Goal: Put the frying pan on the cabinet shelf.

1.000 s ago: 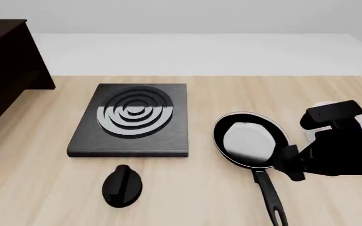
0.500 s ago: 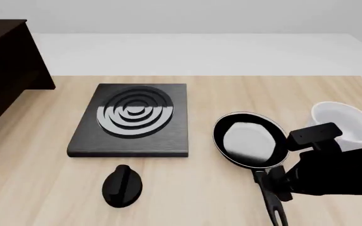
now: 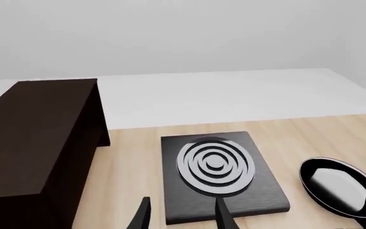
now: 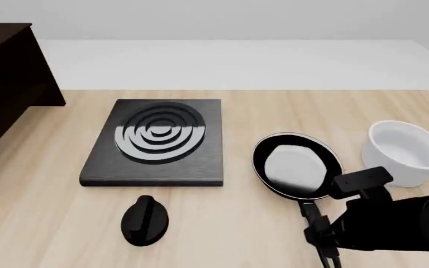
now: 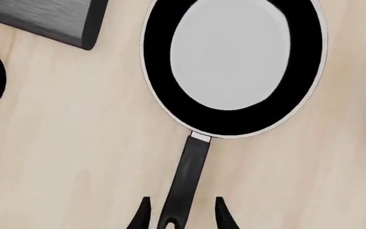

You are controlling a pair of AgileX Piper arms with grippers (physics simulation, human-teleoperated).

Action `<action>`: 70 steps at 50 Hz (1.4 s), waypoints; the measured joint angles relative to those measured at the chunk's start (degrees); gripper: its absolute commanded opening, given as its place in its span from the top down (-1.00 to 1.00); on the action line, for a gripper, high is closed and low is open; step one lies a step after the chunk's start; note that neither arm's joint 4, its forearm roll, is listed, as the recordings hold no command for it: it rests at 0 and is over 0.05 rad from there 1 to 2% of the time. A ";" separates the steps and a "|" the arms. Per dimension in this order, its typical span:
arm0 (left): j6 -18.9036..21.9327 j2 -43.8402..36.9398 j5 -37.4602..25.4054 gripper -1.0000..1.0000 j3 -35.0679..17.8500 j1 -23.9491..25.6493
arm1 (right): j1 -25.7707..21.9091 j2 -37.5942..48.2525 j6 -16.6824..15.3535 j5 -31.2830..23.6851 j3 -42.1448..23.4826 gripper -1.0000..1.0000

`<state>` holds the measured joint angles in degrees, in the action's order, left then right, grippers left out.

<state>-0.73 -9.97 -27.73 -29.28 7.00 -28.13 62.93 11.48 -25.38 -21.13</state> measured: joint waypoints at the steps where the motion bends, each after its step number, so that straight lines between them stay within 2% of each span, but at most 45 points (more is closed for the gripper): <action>1: 0.00 -0.01 0.02 -1.00 0.02 0.01 | -0.05 0.12 0.07 0.24 0.19 -1.00; 21: 0.09 -0.12 0.42 -1.00 0.67 0.20 | -2.70 4.17 2.86 6.66 4.39 -1.00; 35: 0.09 -0.06 0.68 -1.00 1.17 0.43 | -2.14 5.40 2.48 8.75 5.51 -1.00; 36: 0.08 -0.06 0.67 -1.00 1.17 0.45 | -1.95 5.38 2.20 8.81 5.51 1.00; 43: 0.03 -0.07 0.67 -1.00 1.27 0.49 | -0.21 4.59 0.76 8.68 6.12 1.00; 53: 0.09 -0.08 0.66 -1.00 1.48 0.69 | 2.75 1.50 -2.93 6.54 6.49 1.00; 70: 0.14 -0.03 0.55 -1.00 1.55 0.87 | 8.08 -9.70 -7.82 -4.77 0.72 1.00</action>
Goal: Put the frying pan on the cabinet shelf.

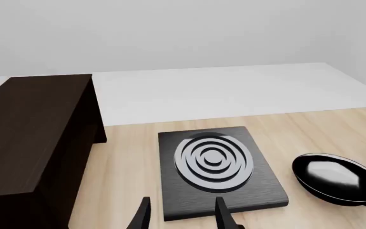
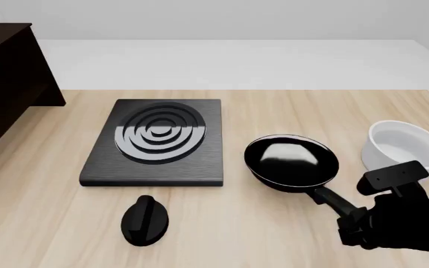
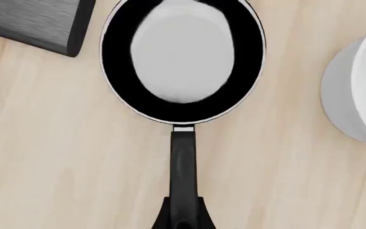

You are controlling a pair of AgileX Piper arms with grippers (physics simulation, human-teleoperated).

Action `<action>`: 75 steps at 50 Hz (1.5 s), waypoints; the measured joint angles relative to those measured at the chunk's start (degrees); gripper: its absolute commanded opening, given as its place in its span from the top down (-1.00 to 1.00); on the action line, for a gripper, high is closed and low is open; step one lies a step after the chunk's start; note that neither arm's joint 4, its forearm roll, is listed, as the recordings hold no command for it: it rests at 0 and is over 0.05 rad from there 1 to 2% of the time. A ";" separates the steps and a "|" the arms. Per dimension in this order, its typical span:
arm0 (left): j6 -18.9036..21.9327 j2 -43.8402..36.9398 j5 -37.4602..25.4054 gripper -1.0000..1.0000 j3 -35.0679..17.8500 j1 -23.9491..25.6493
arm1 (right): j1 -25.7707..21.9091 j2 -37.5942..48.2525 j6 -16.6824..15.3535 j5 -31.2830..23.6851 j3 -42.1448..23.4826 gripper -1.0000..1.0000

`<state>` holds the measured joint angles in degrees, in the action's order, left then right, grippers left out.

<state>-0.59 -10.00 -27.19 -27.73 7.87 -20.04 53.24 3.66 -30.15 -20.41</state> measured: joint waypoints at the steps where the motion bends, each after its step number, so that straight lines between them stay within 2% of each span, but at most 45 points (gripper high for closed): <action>1: -0.01 0.00 -0.04 -1.00 -0.05 0.01 | 0.30 -0.53 -0.27 -0.62 -0.59 1.00; 13: -0.52 0.06 -0.30 -1.00 -0.20 0.29 | 3.12 -5.54 -4.24 -4.47 -4.72 1.00; 28: -0.96 -0.01 -0.45 -1.00 -0.13 0.81 | 4.49 -10.07 -7.86 -7.59 -9.52 1.00; 40: -4.35 -1.86 -0.33 -1.00 -1.02 0.99 | 4.91 -11.04 -9.72 -8.45 -14.03 1.00; 50: -11.17 -6.32 1.28 -1.00 -2.99 1.89 | 4.11 -8.94 -10.42 -9.13 -20.87 1.00; 60: -20.81 -10.37 3.53 -1.00 -4.75 3.37 | 1.60 -5.32 -10.54 -8.25 -26.76 1.00; 67: -26.71 -12.66 4.98 -1.00 -5.43 6.73 | -0.49 -2.30 -9.64 -6.53 -29.83 1.00; 75: -36.34 -14.17 7.28 -1.00 -4.09 10.08 | -3.12 1.29 -8.74 -4.57 -33.30 1.00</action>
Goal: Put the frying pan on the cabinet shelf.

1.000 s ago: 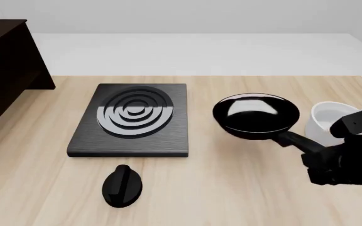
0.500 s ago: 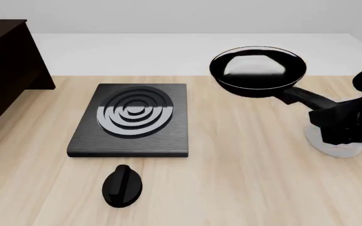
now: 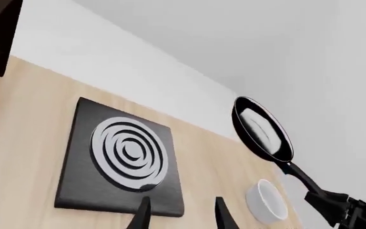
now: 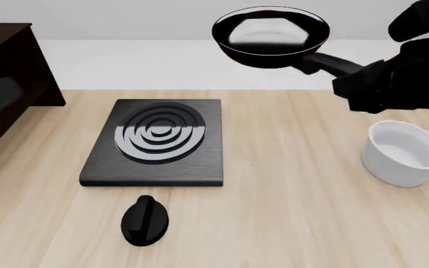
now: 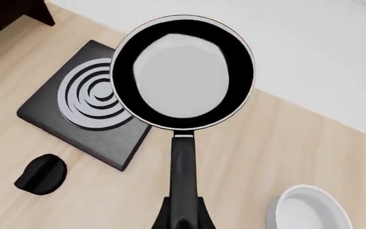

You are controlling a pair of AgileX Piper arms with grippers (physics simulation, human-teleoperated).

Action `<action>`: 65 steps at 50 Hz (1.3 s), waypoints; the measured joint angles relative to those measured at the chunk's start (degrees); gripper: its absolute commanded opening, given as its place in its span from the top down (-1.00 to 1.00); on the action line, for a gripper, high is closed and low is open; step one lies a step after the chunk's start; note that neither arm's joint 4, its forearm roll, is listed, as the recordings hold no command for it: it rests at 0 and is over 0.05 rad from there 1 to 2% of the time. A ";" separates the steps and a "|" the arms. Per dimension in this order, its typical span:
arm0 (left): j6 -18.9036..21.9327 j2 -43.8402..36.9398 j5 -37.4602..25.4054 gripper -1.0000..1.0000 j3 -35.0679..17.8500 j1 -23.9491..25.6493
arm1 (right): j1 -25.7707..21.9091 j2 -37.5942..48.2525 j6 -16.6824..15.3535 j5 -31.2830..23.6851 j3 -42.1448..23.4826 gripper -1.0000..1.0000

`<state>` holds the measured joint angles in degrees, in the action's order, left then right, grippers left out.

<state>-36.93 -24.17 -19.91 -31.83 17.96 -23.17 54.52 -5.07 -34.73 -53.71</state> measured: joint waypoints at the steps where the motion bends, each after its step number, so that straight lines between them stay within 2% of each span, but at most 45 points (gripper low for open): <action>1: -0.86 -0.25 0.24 -1.00 0.09 0.38 | -0.37 0.44 0.23 0.19 -0.45 1.00; 9: -9.91 -2.08 3.15 -1.00 3.03 3.27 | -2.89 3.94 0.60 1.57 -3.94 1.00; 19: -15.47 -3.33 4.64 -1.00 4.62 7.43 | -6.04 8.55 0.00 2.63 -8.54 1.00; 26: -18.90 -2.99 4.93 -1.00 5.65 9.74 | -9.43 11.64 0.69 3.23 -12.20 1.00; 39: -22.89 -0.89 4.49 -1.00 6.48 11.23 | -15.37 17.78 0.55 5.73 -16.70 1.00; 49: -25.54 1.54 3.08 -1.00 5.43 10.87 | -18.90 21.61 0.11 7.96 -18.33 1.00; 65: -28.58 4.70 0.81 -1.00 2.66 10.24 | -25.29 26.02 1.38 10.16 -22.40 1.00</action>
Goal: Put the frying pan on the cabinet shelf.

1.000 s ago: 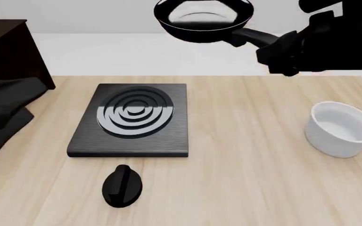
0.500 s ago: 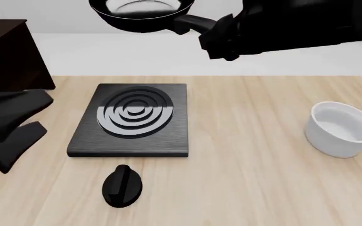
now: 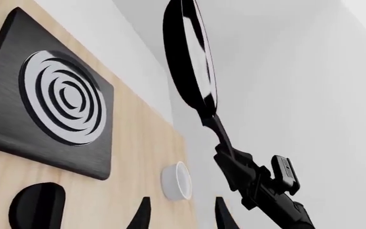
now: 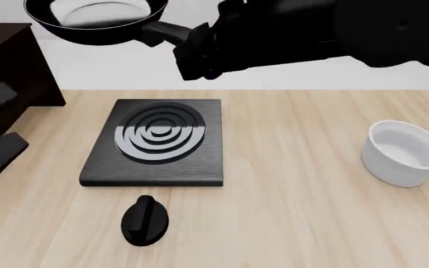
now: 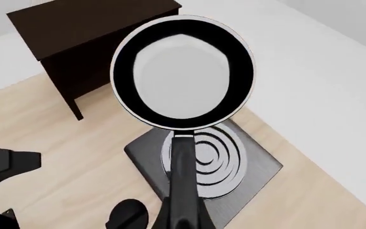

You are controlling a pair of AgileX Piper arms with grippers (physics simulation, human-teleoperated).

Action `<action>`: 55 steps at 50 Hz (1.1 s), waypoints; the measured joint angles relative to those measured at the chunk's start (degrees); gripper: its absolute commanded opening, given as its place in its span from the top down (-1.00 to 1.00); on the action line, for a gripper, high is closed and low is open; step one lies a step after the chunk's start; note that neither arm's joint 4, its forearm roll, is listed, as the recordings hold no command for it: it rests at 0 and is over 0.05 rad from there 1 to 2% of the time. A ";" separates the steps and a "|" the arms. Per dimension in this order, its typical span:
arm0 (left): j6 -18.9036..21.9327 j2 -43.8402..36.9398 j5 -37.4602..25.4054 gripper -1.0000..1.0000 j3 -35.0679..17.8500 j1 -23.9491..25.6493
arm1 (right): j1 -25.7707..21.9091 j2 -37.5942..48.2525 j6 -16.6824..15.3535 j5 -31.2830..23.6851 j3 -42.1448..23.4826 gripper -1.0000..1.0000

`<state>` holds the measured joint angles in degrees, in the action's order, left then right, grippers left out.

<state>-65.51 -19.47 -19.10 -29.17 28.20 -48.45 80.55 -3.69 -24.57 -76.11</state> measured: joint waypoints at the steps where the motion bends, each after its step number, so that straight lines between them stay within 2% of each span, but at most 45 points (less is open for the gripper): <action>1: -0.08 0.11 -0.09 -1.00 -0.15 -0.02 | -0.39 0.31 0.06 0.05 -0.33 1.00; 26: -0.96 1.84 -1.81 -1.00 -2.96 -0.29 | -7.52 7.85 0.67 2.07 -6.55 1.00; 55: -1.27 -1.03 0.72 -1.00 -4.85 0.17 | -13.33 9.67 0.40 5.58 -6.37 1.00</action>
<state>-66.78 -20.50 -18.38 -34.02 28.37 -61.78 90.22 -3.30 -18.98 -82.48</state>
